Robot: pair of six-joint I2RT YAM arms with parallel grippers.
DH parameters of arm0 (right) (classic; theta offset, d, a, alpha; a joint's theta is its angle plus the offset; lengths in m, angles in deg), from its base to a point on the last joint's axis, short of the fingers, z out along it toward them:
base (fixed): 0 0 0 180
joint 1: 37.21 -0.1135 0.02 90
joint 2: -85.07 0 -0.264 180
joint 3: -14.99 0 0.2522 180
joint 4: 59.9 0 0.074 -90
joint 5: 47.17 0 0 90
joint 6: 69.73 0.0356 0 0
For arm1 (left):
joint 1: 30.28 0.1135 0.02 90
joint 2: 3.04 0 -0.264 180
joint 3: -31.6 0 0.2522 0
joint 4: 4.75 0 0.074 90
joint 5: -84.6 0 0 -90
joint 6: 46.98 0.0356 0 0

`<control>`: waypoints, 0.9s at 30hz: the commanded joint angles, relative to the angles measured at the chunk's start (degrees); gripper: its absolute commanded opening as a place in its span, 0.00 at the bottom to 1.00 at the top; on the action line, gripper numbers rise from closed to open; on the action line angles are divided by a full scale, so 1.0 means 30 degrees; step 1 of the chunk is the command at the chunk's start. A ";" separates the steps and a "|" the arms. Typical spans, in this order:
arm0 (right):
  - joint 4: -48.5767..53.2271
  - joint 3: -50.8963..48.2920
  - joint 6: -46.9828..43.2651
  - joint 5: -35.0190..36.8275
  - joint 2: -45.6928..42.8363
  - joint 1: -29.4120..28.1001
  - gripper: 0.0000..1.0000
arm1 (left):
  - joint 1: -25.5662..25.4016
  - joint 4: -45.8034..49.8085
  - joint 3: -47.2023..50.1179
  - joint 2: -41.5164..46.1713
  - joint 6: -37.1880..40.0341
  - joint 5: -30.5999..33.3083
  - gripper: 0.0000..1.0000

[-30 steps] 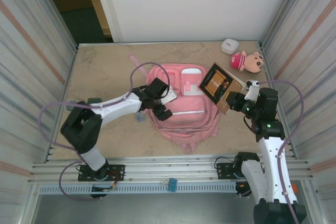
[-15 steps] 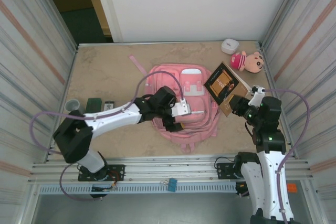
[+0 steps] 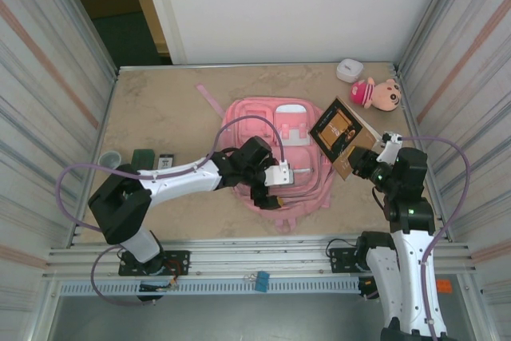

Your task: Pack books, pencil case, and school supplies into a backpack

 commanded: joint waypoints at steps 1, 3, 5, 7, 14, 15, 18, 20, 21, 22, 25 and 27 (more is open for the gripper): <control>-0.0866 0.0065 0.0011 -0.0561 -0.0334 0.0012 0.00 | -0.0063 -0.0203 0.0286 0.0069 0.0252 -0.0984 0.92; -0.0826 0.0067 0.0012 -0.0592 -0.0380 0.0012 0.00 | -0.0070 0.0122 0.0130 -0.0150 0.0285 -0.1023 0.91; -0.0724 0.0077 -0.0013 -0.0607 -0.0395 0.0030 0.00 | -0.0065 0.0653 0.0007 -0.0167 0.0503 -0.1555 0.91; -0.0640 0.0077 -0.0077 -0.0545 -0.0427 0.0026 0.00 | -0.0077 0.0445 0.0273 0.0005 0.0472 -0.1573 0.91; -0.1032 -0.0232 0.0131 -0.0657 -0.0554 0.0012 0.00 | -0.0077 -0.0786 0.0650 -0.0601 -0.0018 0.3189 0.58; -0.0897 -0.0245 0.0142 -0.0512 -0.0544 0.0012 0.00 | -0.0063 -0.0808 0.0559 -0.0571 -0.0042 0.3495 0.49; -0.0280 -0.0218 0.0272 0.0276 -0.0260 0.0037 0.00 | -0.0063 -0.1192 0.0526 0.0171 -0.0303 0.3232 0.32; -0.0094 -0.0202 0.0632 0.0555 0.0124 0.0103 0.00 | -0.0076 -0.1705 0.0605 0.1159 -0.1164 0.2884 0.21; -0.0206 -0.0247 0.0865 0.0440 0.0324 0.0143 0.00 | -0.0067 -0.2296 0.0684 0.1798 -0.1926 0.3018 0.12; -0.0276 -0.0174 0.1218 0.0436 0.0468 0.0222 0.00 | -0.0066 -0.2822 0.0795 0.2252 -0.2983 0.3299 0.06; -0.0505 0.0063 0.1829 0.0742 0.0510 0.0471 0.00 | -0.0063 -0.3892 0.0639 0.3099 -0.4715 0.4480 0.00; -0.0165 0.0690 0.2183 0.1339 0.0281 0.0750 0.00 | 0.0022 -0.4103 0.0164 0.3128 -0.5334 0.5410 0.00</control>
